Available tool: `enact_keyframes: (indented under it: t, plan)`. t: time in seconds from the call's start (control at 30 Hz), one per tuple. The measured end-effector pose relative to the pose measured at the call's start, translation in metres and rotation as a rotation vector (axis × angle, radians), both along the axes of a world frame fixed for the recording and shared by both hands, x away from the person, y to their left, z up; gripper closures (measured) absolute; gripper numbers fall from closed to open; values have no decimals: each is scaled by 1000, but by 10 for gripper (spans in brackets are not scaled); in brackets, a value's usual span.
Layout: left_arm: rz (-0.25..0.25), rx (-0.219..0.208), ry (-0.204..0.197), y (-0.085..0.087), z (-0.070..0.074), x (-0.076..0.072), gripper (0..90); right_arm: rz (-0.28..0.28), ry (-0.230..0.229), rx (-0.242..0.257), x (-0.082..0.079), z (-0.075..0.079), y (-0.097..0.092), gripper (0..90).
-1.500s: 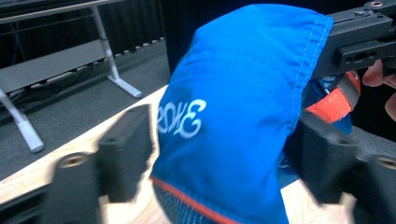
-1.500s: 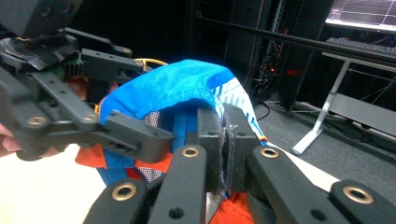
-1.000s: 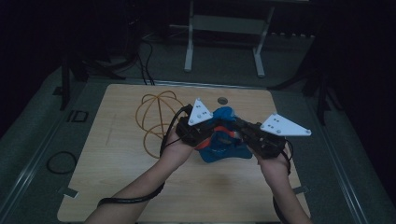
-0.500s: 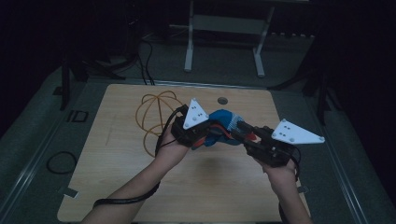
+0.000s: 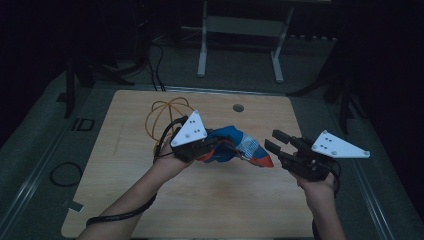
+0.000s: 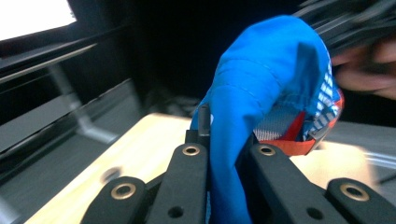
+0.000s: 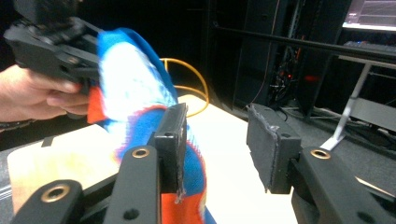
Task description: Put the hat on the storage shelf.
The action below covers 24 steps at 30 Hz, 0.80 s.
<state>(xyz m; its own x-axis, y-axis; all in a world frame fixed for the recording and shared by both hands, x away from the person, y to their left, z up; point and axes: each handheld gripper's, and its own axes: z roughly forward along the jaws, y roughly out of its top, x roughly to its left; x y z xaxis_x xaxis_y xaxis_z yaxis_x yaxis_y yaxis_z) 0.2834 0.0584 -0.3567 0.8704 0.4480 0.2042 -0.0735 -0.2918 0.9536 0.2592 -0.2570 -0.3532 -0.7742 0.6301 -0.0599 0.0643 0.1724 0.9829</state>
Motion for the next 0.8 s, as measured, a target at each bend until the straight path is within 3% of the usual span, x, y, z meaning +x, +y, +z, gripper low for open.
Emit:
enact_keyframes:
  t: [0.17, 0.4, 0.53, 0.63, 0.67, 0.7, 0.8]
  plan:
    - [-186, -24, -103, 6, -4, -11, 889, 35, 23, 11, -3, -6, 4, 575]
    - [-283, -76, -185, 15, -12, -13, 887, 129, 40, 24, -23, -11, 13, 562]
    - [-334, -131, -228, 21, -13, -14, 887, 186, 37, 22, -37, -12, 19, 574]
    - [-378, -199, -234, 25, -13, -12, 886, 216, 43, 19, -41, -13, 23, 574]
    - [-378, -199, -234, 25, -13, -12, 886, 227, 48, 18, -43, -14, 25, 574]
    - [-399, -235, -228, 27, -13, -10, 886, 235, 50, 17, -44, -15, 27, 574]
    - [-433, -249, -239, 28, -13, -10, 886, 260, 57, -1, -45, -16, 34, 570]
